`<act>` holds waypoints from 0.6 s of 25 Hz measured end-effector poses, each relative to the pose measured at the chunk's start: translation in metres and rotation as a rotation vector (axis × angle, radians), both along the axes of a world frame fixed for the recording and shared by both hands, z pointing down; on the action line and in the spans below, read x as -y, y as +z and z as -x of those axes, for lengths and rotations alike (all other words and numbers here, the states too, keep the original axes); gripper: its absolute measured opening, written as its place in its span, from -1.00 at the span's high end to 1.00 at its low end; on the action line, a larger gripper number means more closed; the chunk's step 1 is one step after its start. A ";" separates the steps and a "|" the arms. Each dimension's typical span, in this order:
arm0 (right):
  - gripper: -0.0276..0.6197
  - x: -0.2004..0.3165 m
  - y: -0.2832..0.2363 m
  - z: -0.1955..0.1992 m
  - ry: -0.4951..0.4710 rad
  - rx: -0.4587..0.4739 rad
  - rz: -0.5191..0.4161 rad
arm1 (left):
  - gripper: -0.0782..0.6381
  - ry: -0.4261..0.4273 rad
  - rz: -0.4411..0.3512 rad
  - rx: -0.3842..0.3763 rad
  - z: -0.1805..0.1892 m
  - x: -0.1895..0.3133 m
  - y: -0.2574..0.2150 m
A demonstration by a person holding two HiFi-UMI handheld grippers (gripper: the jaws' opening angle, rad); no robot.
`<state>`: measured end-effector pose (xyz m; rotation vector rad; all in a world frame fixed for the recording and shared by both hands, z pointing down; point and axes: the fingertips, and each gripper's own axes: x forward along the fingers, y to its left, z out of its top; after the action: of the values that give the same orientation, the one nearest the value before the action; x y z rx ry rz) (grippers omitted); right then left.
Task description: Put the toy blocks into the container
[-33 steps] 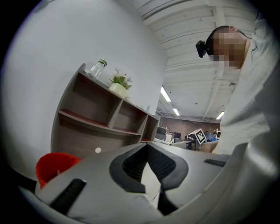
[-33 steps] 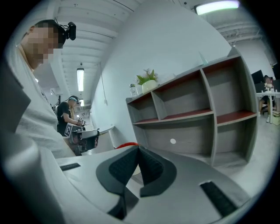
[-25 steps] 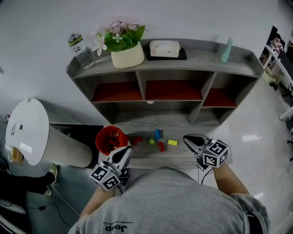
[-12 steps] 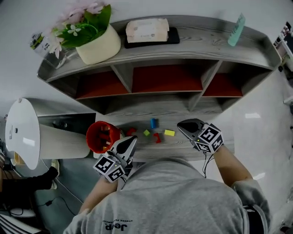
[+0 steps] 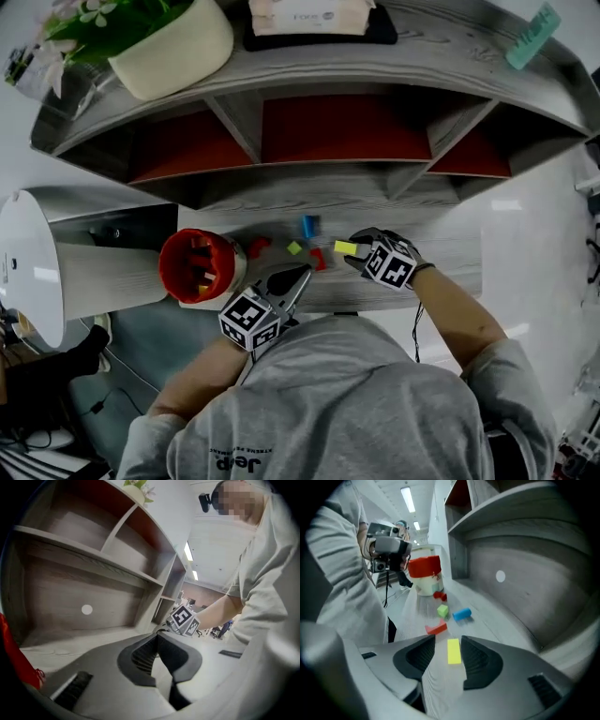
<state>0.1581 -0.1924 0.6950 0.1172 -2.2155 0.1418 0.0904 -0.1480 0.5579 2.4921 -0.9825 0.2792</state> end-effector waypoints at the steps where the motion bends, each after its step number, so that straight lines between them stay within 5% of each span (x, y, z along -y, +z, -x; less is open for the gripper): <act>1: 0.28 -0.002 0.013 0.000 -0.013 -0.032 0.000 | 0.75 0.009 0.015 0.008 -0.003 0.000 0.008; 7: 0.21 0.005 0.075 -0.009 -0.022 -0.153 -0.022 | 0.75 0.029 0.079 0.025 -0.016 -0.005 0.043; 15: 0.23 0.005 0.093 -0.008 -0.040 -0.149 0.000 | 0.75 0.007 0.116 0.013 -0.020 -0.008 0.055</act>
<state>0.1659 -0.1973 0.7881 0.0809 -2.0678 0.1075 0.1104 -0.1401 0.6133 2.3922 -0.9357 0.3452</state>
